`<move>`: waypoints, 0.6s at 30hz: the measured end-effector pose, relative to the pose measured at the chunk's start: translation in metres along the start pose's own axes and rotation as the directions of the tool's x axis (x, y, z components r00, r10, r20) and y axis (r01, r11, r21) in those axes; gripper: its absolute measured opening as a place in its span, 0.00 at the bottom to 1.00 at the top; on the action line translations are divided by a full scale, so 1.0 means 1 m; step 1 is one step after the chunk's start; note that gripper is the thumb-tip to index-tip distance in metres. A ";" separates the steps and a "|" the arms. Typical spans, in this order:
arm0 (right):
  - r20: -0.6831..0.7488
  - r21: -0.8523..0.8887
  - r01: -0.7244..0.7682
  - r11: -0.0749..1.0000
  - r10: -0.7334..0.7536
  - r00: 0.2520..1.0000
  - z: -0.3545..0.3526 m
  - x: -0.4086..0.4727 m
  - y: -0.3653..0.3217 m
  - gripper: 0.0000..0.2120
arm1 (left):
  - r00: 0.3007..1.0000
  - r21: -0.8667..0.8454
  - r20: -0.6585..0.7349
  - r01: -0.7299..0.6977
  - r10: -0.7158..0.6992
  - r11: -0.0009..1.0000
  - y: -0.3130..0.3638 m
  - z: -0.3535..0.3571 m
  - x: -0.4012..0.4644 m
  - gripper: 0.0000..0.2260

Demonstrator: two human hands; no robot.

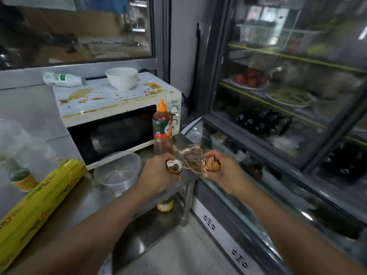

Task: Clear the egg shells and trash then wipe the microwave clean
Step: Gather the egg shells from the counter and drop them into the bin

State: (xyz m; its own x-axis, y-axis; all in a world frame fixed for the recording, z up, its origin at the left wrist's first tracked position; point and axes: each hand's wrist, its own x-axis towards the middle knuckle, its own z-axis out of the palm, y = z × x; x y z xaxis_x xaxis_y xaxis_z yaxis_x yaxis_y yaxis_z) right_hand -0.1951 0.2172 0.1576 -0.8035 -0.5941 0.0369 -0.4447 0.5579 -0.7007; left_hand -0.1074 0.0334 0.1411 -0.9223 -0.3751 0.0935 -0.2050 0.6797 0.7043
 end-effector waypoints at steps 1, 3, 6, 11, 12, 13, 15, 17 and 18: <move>-0.025 -0.001 -0.020 1.000 0.020 0.999 -0.005 -0.011 0.000 0.22 | 1.000 -0.013 0.017 -0.018 0.019 1.000 0.007 0.002 -0.004 0.14; -0.081 0.004 -0.058 0.998 0.058 0.995 -0.017 -0.037 0.002 0.22 | 0.997 -0.044 0.049 -0.060 0.062 0.997 0.022 0.009 -0.010 0.15; -0.139 0.009 -0.106 0.994 0.106 0.984 -0.039 -0.077 0.011 0.21 | 0.984 -0.056 0.115 -0.129 0.135 0.990 0.050 0.029 -0.018 0.17; -0.250 -0.043 -0.220 0.975 0.203 0.947 -0.079 -0.150 0.034 0.23 | 0.941 -0.111 0.216 -0.240 0.259 0.964 0.107 0.072 -0.041 0.16; -0.272 -0.046 -0.242 0.969 0.221 0.937 -0.087 -0.166 0.040 0.23 | 0.927 -0.125 0.246 -0.260 0.284 0.957 0.119 0.082 -0.048 0.16; -0.294 -0.043 -0.263 0.964 0.239 0.925 -0.094 -0.183 0.045 0.23 | 0.911 -0.141 0.276 -0.277 0.306 0.951 0.131 0.091 -0.057 0.17; -0.335 -0.039 -0.306 0.951 0.276 0.901 -0.109 -0.220 0.055 0.24 | 0.881 -0.178 0.327 -0.297 0.341 0.938 0.156 0.111 -0.075 0.16; -0.371 -0.039 -0.353 0.935 0.314 0.874 -0.122 -0.260 0.066 0.24 | 0.845 -0.209 0.378 -0.320 0.378 0.924 0.180 0.136 -0.096 0.16; -0.386 -0.038 -0.377 0.925 0.334 0.860 -0.128 -0.280 0.072 0.24 | 0.825 -0.228 0.400 -0.332 0.399 0.915 0.192 0.148 -0.109 0.16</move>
State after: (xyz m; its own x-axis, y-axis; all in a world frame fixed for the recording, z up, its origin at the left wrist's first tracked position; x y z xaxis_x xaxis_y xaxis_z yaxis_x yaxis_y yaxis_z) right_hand -0.0525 0.4982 0.1881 -0.9923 -0.1008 0.0725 -0.1238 0.7623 -0.6353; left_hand -0.0949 0.2980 0.1624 -0.9738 0.2142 0.0769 0.1937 0.6026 0.7742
